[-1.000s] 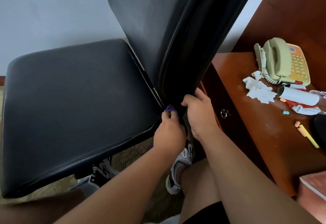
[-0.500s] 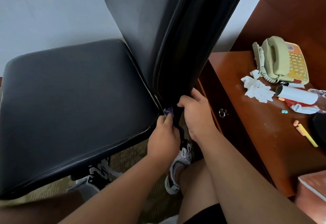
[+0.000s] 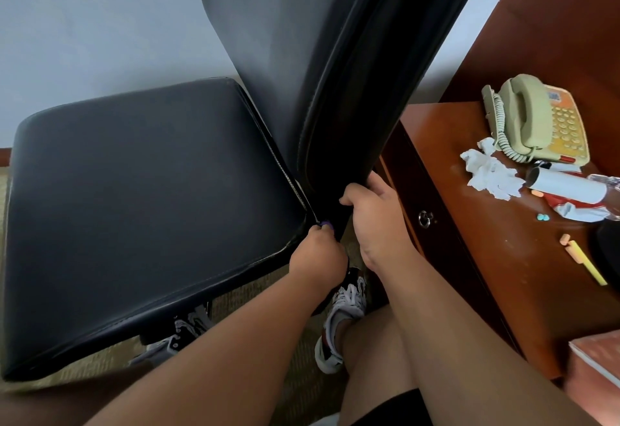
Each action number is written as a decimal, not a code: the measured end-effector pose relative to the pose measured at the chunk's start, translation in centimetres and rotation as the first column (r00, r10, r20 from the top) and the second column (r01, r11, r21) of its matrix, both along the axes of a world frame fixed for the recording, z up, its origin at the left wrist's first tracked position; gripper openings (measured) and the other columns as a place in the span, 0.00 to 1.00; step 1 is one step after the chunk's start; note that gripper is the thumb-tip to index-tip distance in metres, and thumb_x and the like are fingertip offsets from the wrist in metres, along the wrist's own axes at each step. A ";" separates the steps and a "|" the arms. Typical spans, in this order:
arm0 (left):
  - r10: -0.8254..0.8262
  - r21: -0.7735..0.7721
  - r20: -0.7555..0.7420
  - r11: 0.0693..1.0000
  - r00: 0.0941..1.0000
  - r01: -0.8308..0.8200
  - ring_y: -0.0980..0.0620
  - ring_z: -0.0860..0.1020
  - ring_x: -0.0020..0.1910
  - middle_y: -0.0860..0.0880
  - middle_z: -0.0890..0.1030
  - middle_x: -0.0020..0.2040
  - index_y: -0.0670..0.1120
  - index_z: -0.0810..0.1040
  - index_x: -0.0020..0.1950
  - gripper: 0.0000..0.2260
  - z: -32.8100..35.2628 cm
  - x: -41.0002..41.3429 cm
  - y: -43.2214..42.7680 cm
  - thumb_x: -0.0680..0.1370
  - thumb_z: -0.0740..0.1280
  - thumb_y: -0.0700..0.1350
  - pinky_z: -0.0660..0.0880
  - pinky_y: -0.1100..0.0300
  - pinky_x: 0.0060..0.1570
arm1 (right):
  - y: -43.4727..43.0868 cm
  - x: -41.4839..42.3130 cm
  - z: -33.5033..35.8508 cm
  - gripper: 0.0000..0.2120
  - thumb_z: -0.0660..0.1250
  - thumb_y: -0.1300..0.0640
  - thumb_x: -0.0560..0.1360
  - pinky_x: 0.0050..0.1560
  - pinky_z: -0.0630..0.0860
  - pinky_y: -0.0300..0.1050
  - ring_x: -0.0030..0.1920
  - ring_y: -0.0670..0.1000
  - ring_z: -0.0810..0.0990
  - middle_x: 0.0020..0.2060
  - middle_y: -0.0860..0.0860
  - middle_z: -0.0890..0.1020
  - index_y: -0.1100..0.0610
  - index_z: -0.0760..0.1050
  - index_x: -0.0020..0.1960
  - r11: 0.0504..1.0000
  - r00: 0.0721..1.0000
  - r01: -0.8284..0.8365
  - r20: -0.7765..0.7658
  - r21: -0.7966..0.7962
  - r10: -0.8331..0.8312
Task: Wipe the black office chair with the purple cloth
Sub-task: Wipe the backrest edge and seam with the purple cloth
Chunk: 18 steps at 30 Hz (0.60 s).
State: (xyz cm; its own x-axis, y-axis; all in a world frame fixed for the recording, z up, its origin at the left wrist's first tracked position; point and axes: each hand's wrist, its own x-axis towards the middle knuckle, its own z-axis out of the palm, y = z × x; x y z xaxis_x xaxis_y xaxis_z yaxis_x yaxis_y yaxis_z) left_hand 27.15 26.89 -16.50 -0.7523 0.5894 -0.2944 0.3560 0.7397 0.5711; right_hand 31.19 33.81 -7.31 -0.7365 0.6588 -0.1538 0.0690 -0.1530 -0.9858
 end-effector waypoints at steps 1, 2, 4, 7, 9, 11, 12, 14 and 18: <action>-0.008 -0.025 0.004 1.000 1.000 0.008 0.40 0.79 0.55 0.41 0.77 0.59 0.40 0.75 0.63 0.12 0.2 -0.2 0.3 0.83 0.59 0.42 0.73 0.51 0.48 | 0.0 0.0 0.0 0.19 0.60 0.70 0.72 0.38 0.78 0.36 0.38 0.42 0.81 0.41 0.49 0.83 0.52 0.82 0.52 1.000 1.000 -0.001 0.002 -0.002 0.001; -0.016 -0.049 0.014 0.999 1.000 0.017 0.39 0.80 0.55 0.39 0.79 0.59 0.39 0.77 0.61 0.12 0.5 -0.5 0.5 0.82 0.60 0.42 0.74 0.51 0.48 | 0.0 0.0 0.0 0.20 0.60 0.70 0.72 0.39 0.79 0.35 0.39 0.42 0.82 0.42 0.49 0.84 0.52 0.82 0.54 1.000 1.000 -0.002 0.004 -0.002 0.002; -0.043 -0.087 0.063 0.995 0.997 0.048 0.39 0.81 0.55 0.39 0.81 0.57 0.39 0.79 0.58 0.11 1.0 -1.0 0.8 0.82 0.61 0.42 0.75 0.52 0.48 | -0.1 0.0 0.0 0.21 0.61 0.69 0.71 0.44 0.79 0.38 0.47 0.45 0.83 0.45 0.48 0.85 0.50 0.82 0.55 1.000 1.000 0.001 0.009 0.008 -0.001; -0.039 -0.063 0.096 0.997 0.995 0.045 0.40 0.81 0.55 0.39 0.82 0.56 0.40 0.78 0.55 0.09 2.0 -1.0 0.5 0.82 0.61 0.42 0.75 0.53 0.47 | -0.2 0.0 -0.1 0.22 0.61 0.68 0.71 0.54 0.80 0.49 0.54 0.51 0.82 0.47 0.48 0.86 0.47 0.83 0.54 0.999 1.000 0.010 0.023 0.030 -0.011; 0.021 0.024 0.069 0.999 0.997 -0.023 0.42 0.81 0.52 0.41 0.81 0.57 0.41 0.77 0.60 0.11 2.6 -0.5 -0.3 0.82 0.60 0.42 0.75 0.55 0.43 | -0.3 0.1 0.0 0.21 0.61 0.68 0.73 0.53 0.82 0.49 0.53 0.52 0.83 0.46 0.49 0.86 0.48 0.83 0.53 1.000 1.000 0.010 0.001 0.020 -0.010; 0.092 0.154 0.032 0.983 0.995 -0.096 0.46 0.79 0.52 0.44 0.78 0.61 0.44 0.74 0.69 0.15 3.4 0.4 -1.3 0.82 0.58 0.42 0.72 0.56 0.42 | -0.3 0.1 -0.1 0.18 0.61 0.69 0.73 0.50 0.82 0.48 0.51 0.56 0.83 0.45 0.52 0.85 0.52 0.83 0.53 1.000 1.000 0.017 -0.006 -0.004 -0.017; 0.117 0.224 0.010 0.967 0.993 -0.117 0.48 0.79 0.52 0.47 0.76 0.63 0.46 0.72 0.72 0.18 3.9 0.8 -1.8 0.83 0.57 0.42 0.73 0.57 0.43 | -0.2 0.0 -0.1 0.17 0.61 0.69 0.73 0.50 0.82 0.49 0.50 0.59 0.83 0.46 0.53 0.85 0.53 0.82 0.53 1.000 1.000 0.017 -0.003 -0.014 -0.017; 0.157 0.344 -0.007 0.928 0.988 -0.145 0.58 0.75 0.47 0.52 0.74 0.62 0.49 0.70 0.75 0.19 4.8 1.4 -2.6 0.84 0.57 0.43 0.73 0.63 0.42 | -0.3 0.0 -0.1 0.17 0.62 0.67 0.73 0.55 0.81 0.56 0.52 0.62 0.83 0.48 0.56 0.85 0.54 0.82 0.55 1.000 1.000 0.002 -0.001 -0.015 -0.002; 0.251 0.482 0.045 0.843 0.967 -0.241 0.62 0.73 0.45 0.57 0.73 0.61 0.52 0.67 0.77 0.21 5.2 1.2 -3.7 0.84 0.57 0.42 0.69 0.72 0.41 | -0.5 0.3 0.1 0.19 0.62 0.68 0.73 0.54 0.79 0.46 0.53 0.49 0.83 0.48 0.49 0.86 0.50 0.83 0.54 1.000 1.000 0.009 0.007 0.029 -0.009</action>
